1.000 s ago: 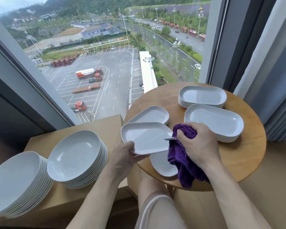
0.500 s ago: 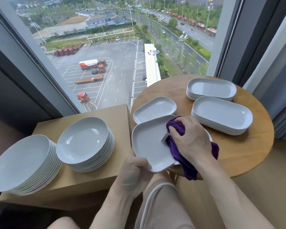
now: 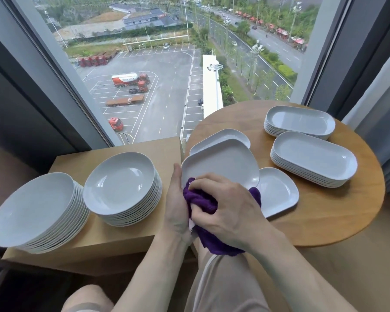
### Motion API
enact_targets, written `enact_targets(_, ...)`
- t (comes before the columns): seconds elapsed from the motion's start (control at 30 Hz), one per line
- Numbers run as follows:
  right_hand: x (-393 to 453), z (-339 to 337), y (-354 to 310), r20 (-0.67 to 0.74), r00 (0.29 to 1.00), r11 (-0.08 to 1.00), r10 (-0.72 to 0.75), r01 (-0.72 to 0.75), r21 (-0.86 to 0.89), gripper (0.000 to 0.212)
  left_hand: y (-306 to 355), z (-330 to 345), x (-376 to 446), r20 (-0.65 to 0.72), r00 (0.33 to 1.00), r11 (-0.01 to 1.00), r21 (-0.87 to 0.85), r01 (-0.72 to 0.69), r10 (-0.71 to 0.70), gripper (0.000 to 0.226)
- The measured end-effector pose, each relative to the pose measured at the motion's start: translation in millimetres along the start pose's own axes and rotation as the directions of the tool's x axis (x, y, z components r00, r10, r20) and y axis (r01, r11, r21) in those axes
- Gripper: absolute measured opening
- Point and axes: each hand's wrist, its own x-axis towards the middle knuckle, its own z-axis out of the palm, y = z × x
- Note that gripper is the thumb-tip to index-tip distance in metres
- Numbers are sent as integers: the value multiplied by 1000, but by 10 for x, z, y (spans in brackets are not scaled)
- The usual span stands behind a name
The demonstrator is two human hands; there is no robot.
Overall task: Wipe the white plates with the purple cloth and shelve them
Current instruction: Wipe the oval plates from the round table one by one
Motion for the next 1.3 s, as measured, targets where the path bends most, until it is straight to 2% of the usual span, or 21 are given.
enact_targets(0.13,-17,68,39,-84,995,998,48,-45,33,22,-66,-69,22,24,998,999,11,53,-53,63)
enact_targets(0.33,-1,109,199,-178,975,989,136,-145,-39,18,-289,-126,-79,104,987,992,-12,128,-126,64)
enact_targets(0.47,15,80,363,-272,946,974,180,-210,-88,19,-258,-176,-84,127,985,992,49,114,-119,74)
enact_targets(0.63,45,-148,653,-360,869,917,340,-391,-79,19,-185,-223,-141,142,988,997,63,47,-56,75)
enact_targets(0.73,43,-224,726,-361,847,886,389,-452,-105,19,-83,-179,-148,170,985,999,41,15,-22,74)
enact_targets(0.83,58,-226,701,-302,851,868,429,-481,-123,21,30,-172,-87,167,986,999,34,-37,31,76)
enact_targets(1.0,55,-194,512,-156,894,898,419,-434,-74,19,119,-129,27,169,984,998,10,-67,64,77)
enact_targets(1.17,30,-105,170,-51,962,962,269,-265,74,18,69,8,106,89,994,998,-32,-54,56,75)
enact_targets(1.3,34,-72,74,-53,985,976,164,-154,154,25,-45,51,69,58,998,999,-31,29,-27,69)
